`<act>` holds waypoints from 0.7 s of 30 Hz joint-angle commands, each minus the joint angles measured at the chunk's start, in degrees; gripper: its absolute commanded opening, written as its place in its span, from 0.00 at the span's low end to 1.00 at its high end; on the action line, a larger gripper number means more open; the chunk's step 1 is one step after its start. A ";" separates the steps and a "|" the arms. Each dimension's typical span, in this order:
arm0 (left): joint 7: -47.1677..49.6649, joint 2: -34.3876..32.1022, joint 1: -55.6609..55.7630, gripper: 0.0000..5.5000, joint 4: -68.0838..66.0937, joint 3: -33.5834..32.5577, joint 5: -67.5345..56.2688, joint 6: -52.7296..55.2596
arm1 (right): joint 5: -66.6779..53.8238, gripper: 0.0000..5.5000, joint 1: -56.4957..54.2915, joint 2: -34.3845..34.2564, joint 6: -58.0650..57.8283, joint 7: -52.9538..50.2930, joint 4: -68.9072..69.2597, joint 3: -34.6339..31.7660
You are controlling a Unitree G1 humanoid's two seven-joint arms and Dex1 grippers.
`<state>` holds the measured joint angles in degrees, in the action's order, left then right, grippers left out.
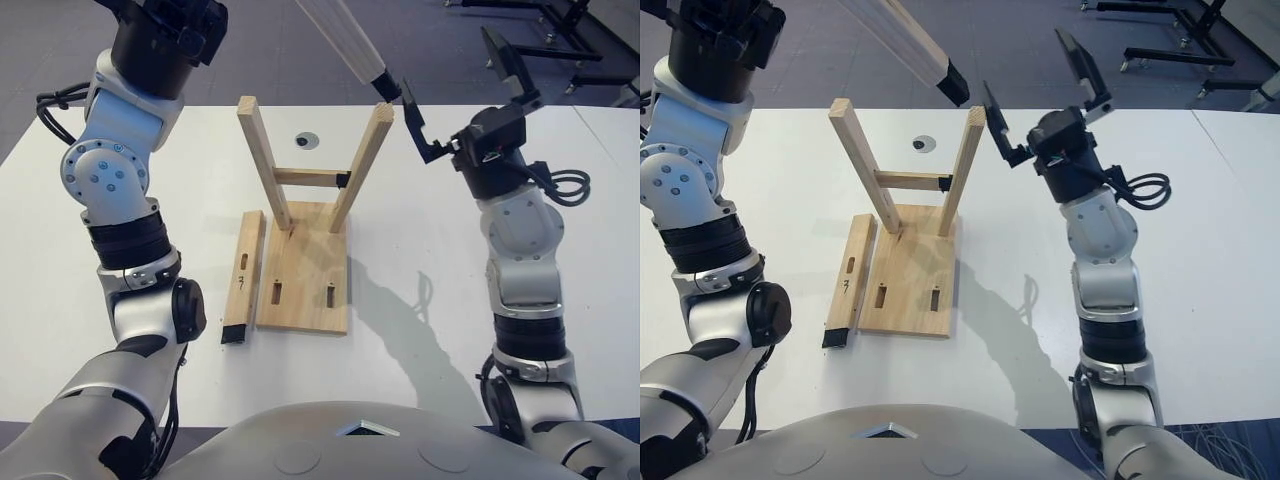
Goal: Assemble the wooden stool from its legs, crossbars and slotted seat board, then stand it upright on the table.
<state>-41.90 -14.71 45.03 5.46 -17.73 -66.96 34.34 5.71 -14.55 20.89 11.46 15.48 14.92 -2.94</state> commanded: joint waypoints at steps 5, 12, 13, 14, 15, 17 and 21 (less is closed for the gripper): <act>-5.45 -6.58 -5.38 0.37 5.49 0.86 7.63 -4.22 | -2.68 0.98 0.03 4.27 1.37 -0.83 -6.39 -7.46; -9.31 -11.94 -11.79 0.37 12.27 -1.71 10.19 -7.86 | -3.42 0.98 3.74 2.98 2.23 -2.88 -10.86 -9.06; -9.29 -12.79 -13.63 0.37 14.27 -1.81 9.02 -6.83 | -3.34 0.98 4.18 3.01 2.57 -2.78 -11.99 -8.86; -8.66 -13.02 -15.16 0.37 15.80 -1.90 7.99 -6.22 | -3.39 0.98 4.72 3.08 2.84 -2.67 -12.66 -8.88; -8.54 -13.23 -17.36 0.37 16.96 -2.15 4.90 -4.30 | -3.35 0.98 5.03 3.08 3.10 -2.64 -13.70 -8.81; -11.45 -13.66 -22.17 0.37 19.08 -2.08 1.69 -3.08 | -3.19 0.98 6.04 3.41 3.85 -2.44 -14.92 -8.67; -23.71 -15.50 -33.65 0.37 17.39 -1.96 4.58 -6.09 | -3.35 0.98 9.26 3.72 4.55 -1.54 -15.80 -7.95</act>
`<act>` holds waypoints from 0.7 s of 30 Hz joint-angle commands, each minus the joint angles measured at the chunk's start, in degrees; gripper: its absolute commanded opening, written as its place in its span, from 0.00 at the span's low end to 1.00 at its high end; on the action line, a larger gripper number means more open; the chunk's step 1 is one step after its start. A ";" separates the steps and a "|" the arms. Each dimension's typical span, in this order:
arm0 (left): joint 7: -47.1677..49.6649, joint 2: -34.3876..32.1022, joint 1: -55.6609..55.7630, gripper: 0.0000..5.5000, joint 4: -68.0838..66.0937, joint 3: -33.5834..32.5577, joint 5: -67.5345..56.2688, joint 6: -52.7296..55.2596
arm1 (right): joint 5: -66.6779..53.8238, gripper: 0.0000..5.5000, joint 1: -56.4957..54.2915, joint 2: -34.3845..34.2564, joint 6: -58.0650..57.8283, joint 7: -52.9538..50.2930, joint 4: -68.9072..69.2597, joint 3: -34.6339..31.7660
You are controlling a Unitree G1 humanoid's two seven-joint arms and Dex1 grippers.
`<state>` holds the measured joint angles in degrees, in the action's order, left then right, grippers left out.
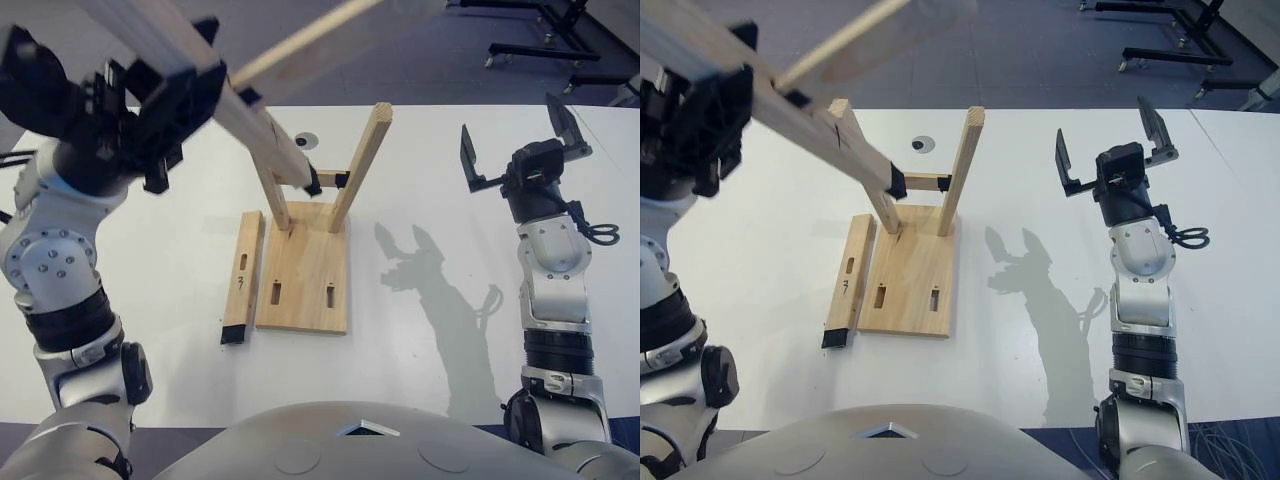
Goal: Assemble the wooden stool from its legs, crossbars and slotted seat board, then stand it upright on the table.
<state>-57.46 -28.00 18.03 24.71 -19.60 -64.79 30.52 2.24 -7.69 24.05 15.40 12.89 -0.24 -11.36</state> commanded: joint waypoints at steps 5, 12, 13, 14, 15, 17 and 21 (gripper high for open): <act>-20.22 -5.74 -12.09 0.37 -7.98 0.64 9.32 -7.95 | -1.31 0.98 5.09 0.48 -0.97 3.48 3.26 2.12; -26.36 -7.81 -11.16 0.37 -8.46 5.80 11.38 -7.53 | -17.30 0.98 12.75 9.61 -21.26 27.61 19.64 13.08; -26.69 -8.22 -11.59 0.37 -7.87 6.30 11.11 -6.91 | -19.03 0.98 13.65 11.96 -25.48 30.52 22.87 14.74; -27.10 -8.82 -12.13 0.37 -7.43 6.63 10.55 -5.97 | -21.36 0.98 13.89 13.70 -30.97 32.15 26.06 16.21; -28.07 -9.59 -12.88 0.37 -7.23 7.02 10.65 -5.49 | -23.53 0.98 13.18 14.48 -36.96 32.38 28.52 17.50; -29.74 -10.74 -13.82 0.37 -7.21 7.54 11.26 -5.19 | -27.15 0.98 10.81 14.67 -47.95 31.03 31.55 19.49; -32.57 -13.09 -11.05 0.37 -9.91 7.98 12.97 -5.93 | -32.73 0.98 6.84 10.43 -64.60 24.14 33.91 20.35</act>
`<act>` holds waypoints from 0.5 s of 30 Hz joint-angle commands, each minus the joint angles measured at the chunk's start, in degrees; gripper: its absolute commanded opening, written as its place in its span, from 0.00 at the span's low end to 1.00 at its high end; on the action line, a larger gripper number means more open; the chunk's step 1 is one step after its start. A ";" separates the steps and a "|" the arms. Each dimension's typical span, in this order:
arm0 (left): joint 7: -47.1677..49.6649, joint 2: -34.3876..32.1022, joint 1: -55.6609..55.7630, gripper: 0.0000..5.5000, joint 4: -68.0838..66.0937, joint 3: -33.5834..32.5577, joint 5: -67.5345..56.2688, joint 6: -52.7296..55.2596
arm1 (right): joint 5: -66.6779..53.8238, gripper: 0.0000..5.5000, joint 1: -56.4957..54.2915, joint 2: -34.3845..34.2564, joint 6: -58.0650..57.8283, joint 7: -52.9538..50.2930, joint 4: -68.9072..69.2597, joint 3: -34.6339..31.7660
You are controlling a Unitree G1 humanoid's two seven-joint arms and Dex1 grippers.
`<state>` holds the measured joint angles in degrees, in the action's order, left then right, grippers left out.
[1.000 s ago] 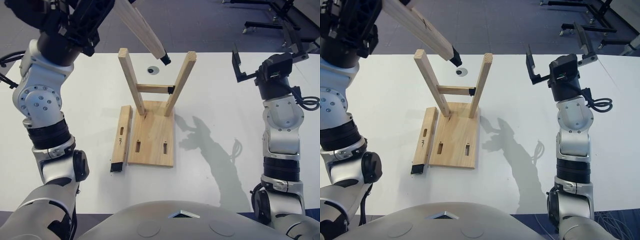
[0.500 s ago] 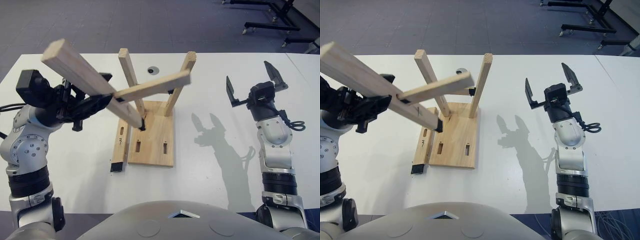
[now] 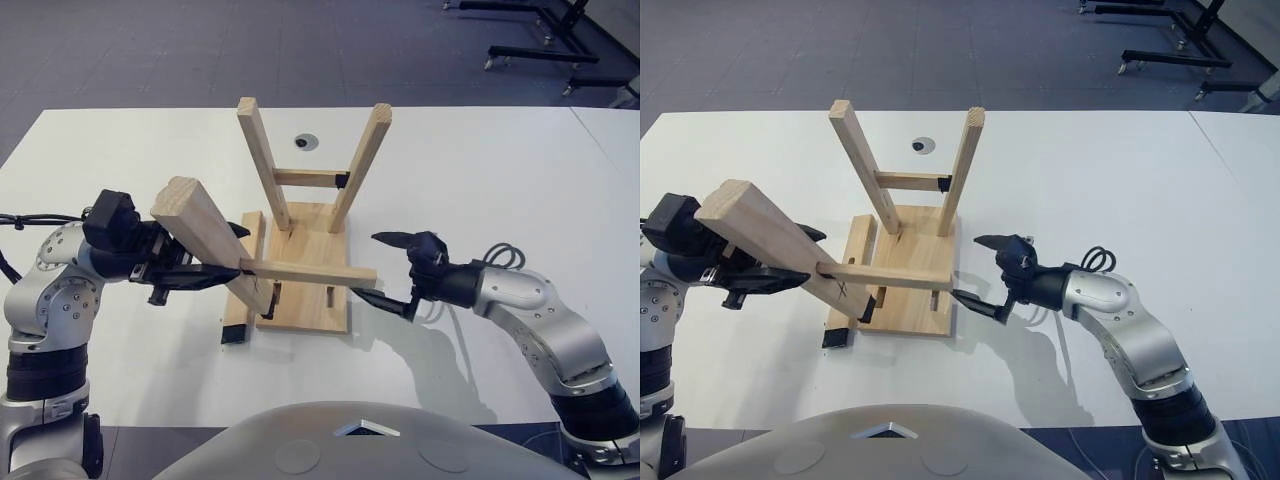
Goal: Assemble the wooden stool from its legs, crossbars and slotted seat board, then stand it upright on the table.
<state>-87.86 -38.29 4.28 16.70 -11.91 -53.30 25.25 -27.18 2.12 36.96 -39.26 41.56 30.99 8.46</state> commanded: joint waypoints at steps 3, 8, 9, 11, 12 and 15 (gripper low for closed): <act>-3.52 -3.11 6.43 0.37 -6.30 0.77 3.30 -2.65 | -3.35 0.98 -2.08 -4.18 -12.32 -7.45 4.11 1.34; -3.64 1.09 11.33 0.37 -14.26 2.96 6.68 -7.22 | -2.70 0.98 -1.10 -4.99 -12.80 -9.24 3.05 1.63; -3.11 2.24 10.74 0.37 -14.14 3.40 6.57 -7.40 | -2.42 0.98 -1.44 -4.72 -13.02 -9.33 2.40 1.62; -2.21 3.95 8.80 0.37 -12.69 3.96 6.54 -7.68 | -1.92 0.98 -2.05 -4.49 -13.13 -9.56 1.44 1.67; -1.93 4.49 7.84 0.37 -11.90 4.14 6.56 -7.78 | -1.78 0.98 -2.18 -4.55 -13.19 -9.66 1.21 1.56; -1.59 4.87 5.31 0.37 -9.37 4.37 7.32 -9.24 | -1.42 0.98 -2.35 -4.04 -12.82 -9.41 0.03 0.63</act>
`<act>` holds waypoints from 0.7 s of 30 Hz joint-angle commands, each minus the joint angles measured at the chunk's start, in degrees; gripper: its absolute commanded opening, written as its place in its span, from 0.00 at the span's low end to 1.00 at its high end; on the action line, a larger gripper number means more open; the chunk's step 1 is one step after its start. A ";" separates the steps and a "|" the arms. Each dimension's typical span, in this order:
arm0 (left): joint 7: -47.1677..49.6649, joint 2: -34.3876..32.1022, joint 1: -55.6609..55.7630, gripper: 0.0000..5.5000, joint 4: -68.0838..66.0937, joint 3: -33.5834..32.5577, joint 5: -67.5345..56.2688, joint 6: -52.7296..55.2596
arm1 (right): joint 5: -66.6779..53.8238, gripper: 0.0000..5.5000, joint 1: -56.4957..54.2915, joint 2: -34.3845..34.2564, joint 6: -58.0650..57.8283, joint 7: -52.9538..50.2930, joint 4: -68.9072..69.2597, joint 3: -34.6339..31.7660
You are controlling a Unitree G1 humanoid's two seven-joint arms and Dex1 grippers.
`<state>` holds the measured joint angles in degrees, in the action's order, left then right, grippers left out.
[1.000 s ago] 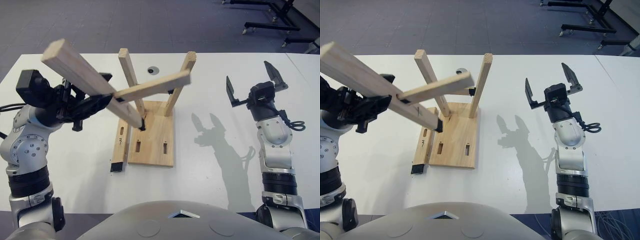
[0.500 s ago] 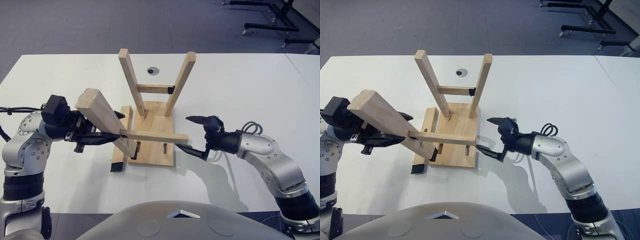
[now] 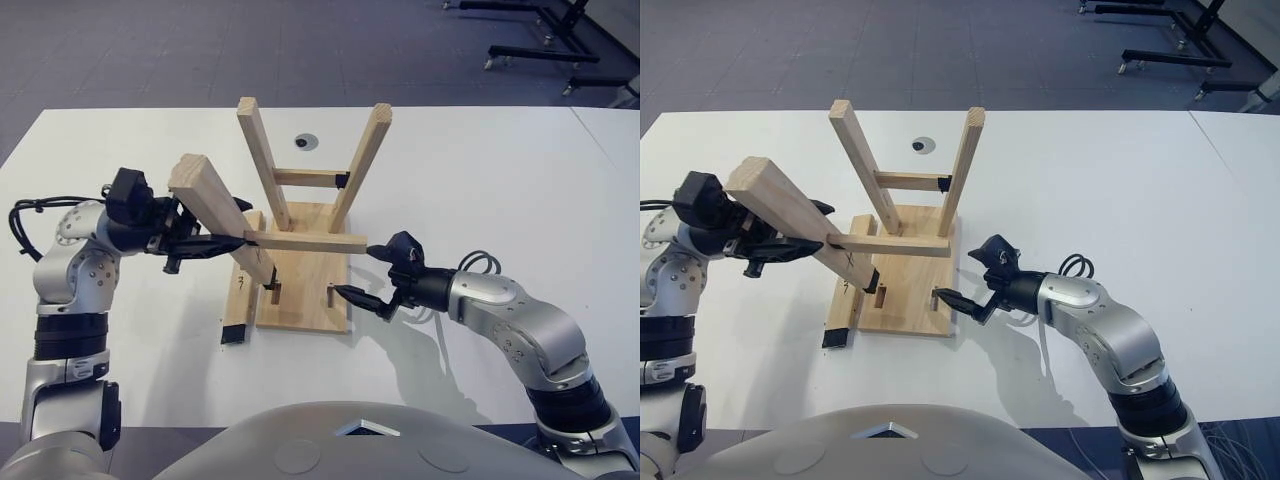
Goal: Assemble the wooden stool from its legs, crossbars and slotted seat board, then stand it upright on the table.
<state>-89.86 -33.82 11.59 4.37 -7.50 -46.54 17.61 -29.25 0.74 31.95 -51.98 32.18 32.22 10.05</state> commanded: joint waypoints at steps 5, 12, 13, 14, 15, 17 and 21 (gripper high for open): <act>0.26 -0.13 -4.40 0.37 3.00 -0.05 3.63 -5.62 | -0.58 0.98 -1.30 2.03 0.50 1.67 -3.24 -4.22; 1.23 1.62 -5.80 0.37 1.72 1.06 5.22 -8.56 | -0.07 0.98 -2.22 1.91 1.79 2.43 -4.96 -5.56; 1.41 1.93 -6.01 0.37 1.88 1.38 5.28 -8.69 | 0.08 0.98 -2.34 1.98 1.97 2.60 -5.15 -5.55; 1.61 2.29 -6.40 0.37 2.03 1.64 5.35 -8.94 | 0.16 0.98 -2.44 2.03 2.14 2.80 -5.44 -5.58; 1.77 2.58 -6.60 0.37 2.07 1.87 5.41 -9.15 | 0.26 0.98 -2.45 2.07 2.36 2.96 -5.71 -5.61; 2.32 3.15 -6.67 0.37 2.27 2.25 5.20 -9.38 | 0.59 0.98 -2.39 2.08 2.94 3.13 -6.13 -5.41; 2.75 3.41 -6.98 0.37 2.17 2.75 5.29 -9.93 | 0.48 0.98 -3.08 1.74 3.18 3.13 -6.62 -5.69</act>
<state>-87.27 -30.20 5.16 6.26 -5.34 -42.06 8.01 -29.22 -0.92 33.47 -49.23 35.28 25.89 4.80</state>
